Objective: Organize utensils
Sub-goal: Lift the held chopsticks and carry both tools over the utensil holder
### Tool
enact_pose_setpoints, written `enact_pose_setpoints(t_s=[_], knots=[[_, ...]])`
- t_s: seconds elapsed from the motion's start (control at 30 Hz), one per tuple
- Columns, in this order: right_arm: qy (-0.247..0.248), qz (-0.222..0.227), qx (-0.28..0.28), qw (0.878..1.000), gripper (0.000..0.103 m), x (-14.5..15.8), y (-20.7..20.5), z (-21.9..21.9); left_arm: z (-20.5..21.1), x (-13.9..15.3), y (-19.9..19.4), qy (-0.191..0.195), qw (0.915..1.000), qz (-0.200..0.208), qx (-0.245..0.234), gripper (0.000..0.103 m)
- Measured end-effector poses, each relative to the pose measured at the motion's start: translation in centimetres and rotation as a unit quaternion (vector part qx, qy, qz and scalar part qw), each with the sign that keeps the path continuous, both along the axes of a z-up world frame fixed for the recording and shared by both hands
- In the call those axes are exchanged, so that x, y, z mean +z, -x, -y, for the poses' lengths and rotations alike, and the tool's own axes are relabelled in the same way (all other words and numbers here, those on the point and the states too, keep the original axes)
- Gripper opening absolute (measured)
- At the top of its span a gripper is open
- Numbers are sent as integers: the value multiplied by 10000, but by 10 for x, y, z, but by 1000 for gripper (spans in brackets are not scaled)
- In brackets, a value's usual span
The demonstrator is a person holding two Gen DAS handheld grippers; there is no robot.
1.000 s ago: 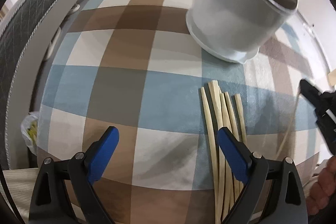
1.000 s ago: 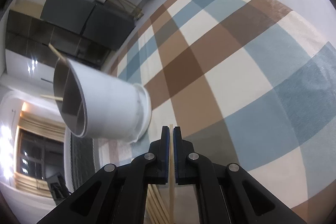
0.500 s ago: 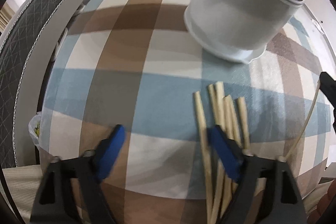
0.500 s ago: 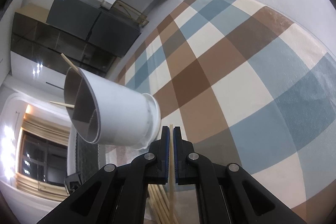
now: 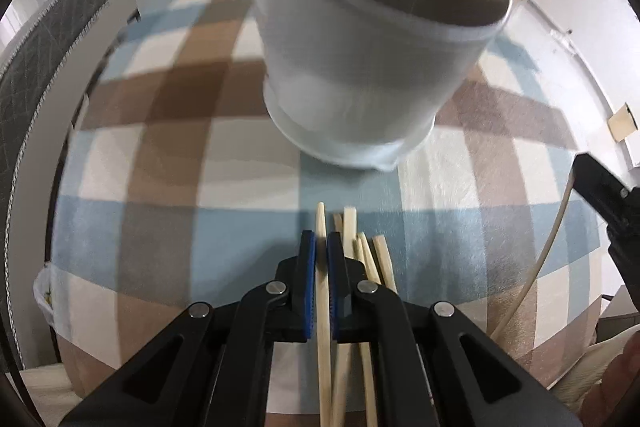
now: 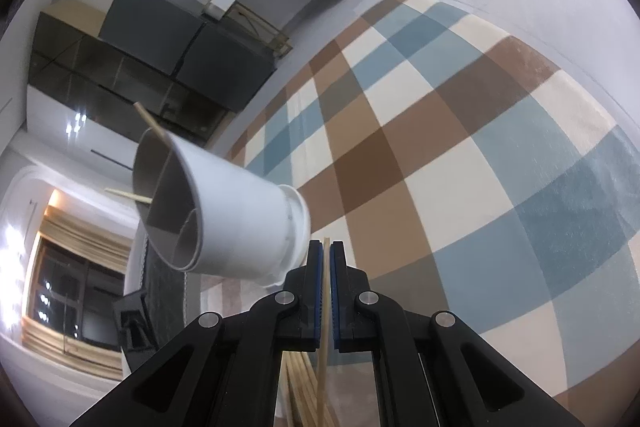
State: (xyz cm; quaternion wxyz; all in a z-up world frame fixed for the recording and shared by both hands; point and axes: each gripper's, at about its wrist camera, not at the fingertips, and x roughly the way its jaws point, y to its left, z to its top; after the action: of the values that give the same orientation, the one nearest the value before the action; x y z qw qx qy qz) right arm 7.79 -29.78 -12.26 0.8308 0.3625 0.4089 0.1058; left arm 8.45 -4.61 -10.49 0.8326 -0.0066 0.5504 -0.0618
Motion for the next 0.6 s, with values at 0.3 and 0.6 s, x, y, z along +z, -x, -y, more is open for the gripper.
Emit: enact_pose_setpoints(t_s=[0.3,0.6], knots=[[381,669,386,9963,3,35,21,-23,-27,64,34,617,9916,1134,119,1],[1383,1749,1169,9678,3,82,61,-76,-34,89,50,808,9817,1714,-202,1]])
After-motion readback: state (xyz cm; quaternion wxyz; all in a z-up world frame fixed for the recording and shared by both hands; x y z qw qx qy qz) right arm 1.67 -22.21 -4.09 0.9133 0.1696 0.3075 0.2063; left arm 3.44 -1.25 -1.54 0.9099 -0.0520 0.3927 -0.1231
